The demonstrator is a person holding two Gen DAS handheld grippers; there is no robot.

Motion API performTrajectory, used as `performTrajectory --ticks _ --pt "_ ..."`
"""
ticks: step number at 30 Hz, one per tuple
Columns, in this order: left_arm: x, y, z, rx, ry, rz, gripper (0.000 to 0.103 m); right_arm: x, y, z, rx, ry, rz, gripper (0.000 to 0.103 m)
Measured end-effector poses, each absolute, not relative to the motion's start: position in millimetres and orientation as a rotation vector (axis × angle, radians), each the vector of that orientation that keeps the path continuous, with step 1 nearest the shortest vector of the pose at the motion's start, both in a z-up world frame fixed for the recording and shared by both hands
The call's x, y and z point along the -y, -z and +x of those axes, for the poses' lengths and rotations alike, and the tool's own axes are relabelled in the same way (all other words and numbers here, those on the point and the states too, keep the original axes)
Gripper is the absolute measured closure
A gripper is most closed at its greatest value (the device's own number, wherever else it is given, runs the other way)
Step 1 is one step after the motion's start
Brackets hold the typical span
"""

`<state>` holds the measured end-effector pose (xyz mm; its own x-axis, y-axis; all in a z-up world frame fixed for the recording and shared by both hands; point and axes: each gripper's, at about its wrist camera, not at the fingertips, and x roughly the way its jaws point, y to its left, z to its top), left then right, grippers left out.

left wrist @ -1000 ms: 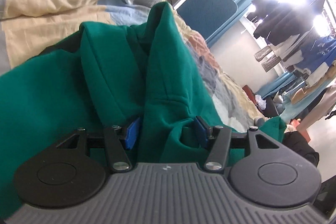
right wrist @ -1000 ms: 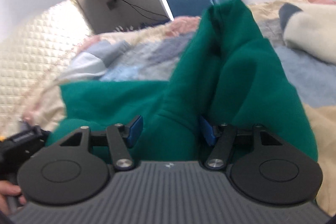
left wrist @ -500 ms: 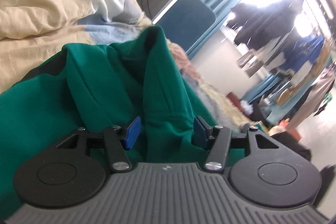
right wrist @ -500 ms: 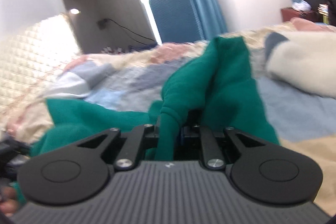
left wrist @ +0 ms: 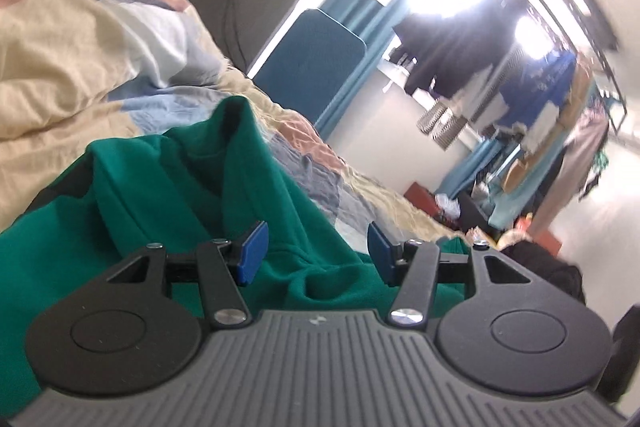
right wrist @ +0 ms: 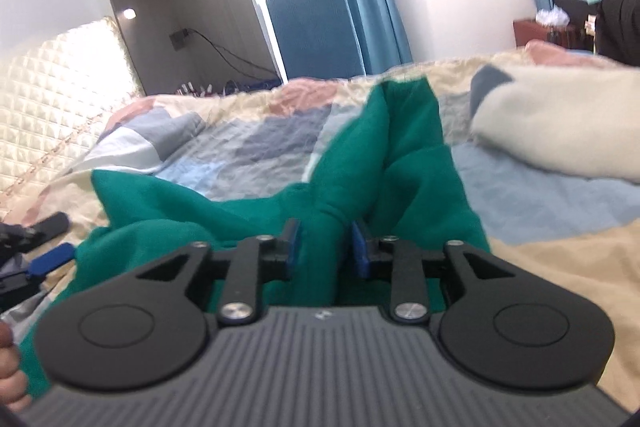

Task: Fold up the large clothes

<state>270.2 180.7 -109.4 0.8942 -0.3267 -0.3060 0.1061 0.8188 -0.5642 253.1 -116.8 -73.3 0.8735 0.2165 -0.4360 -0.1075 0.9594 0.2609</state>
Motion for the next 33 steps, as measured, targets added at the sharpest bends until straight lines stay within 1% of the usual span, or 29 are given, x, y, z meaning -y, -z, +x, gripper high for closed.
performTrajectory --ticks 1,2,3,8,13,16,18,19,22,24,26,29,33 --pt "-176.3 108.1 269.7 -0.41 0.242 -0.544 0.043 116.2 69.1 247.3 -0.463 -0.178 0.232 0.056" --pt "-171.7 106.4 269.2 -0.413 0.246 -0.516 0.043 115.3 65.1 241.0 -0.443 -0.185 0.231 0.049" --pt "-167.9 105.2 268.7 -0.415 0.249 -0.493 0.043 113.4 60.7 235.2 -0.426 -0.193 0.227 0.048" --pt "-152.4 103.4 266.4 -0.442 0.282 -0.412 0.043 86.6 52.1 223.3 -0.424 -0.303 0.188 0.048" --pt "-149.5 117.6 278.1 -0.558 0.272 -0.409 0.047 58.1 74.2 228.9 -0.514 -0.378 0.125 0.05" --pt "-149.3 126.8 286.4 -0.622 0.252 -0.4 0.048 47.2 87.2 229.9 -0.551 -0.404 0.069 0.053" --pt "-150.0 134.1 293.0 -0.668 0.25 -0.405 0.048 43.4 94.2 232.6 -0.587 -0.4 0.047 0.058" --pt "-148.3 138.2 295.6 -0.699 0.245 -0.399 0.05 42.0 97.5 234.6 -0.603 -0.397 0.045 0.059" --pt "-139.7 148.0 301.0 -0.75 0.211 -0.333 0.051 33.7 110.3 240.0 -0.628 -0.393 0.007 0.059" --pt "-136.9 151.3 301.8 -0.759 0.2 -0.314 0.051 27.2 119.8 241.8 -0.642 -0.399 -0.03 0.059" --pt "-136.0 151.4 301.8 -0.751 0.197 -0.314 0.051 29.0 120.2 243.3 -0.647 -0.395 -0.003 0.059" --pt "-136.2 145.6 293.8 -0.716 0.194 -0.35 0.05 38.4 111.2 237.0 -0.646 -0.402 0.064 0.059" --pt "-132.4 133.3 279.6 -0.686 0.185 -0.317 0.05 55.5 90.9 215.8 -0.624 -0.411 0.141 0.058"
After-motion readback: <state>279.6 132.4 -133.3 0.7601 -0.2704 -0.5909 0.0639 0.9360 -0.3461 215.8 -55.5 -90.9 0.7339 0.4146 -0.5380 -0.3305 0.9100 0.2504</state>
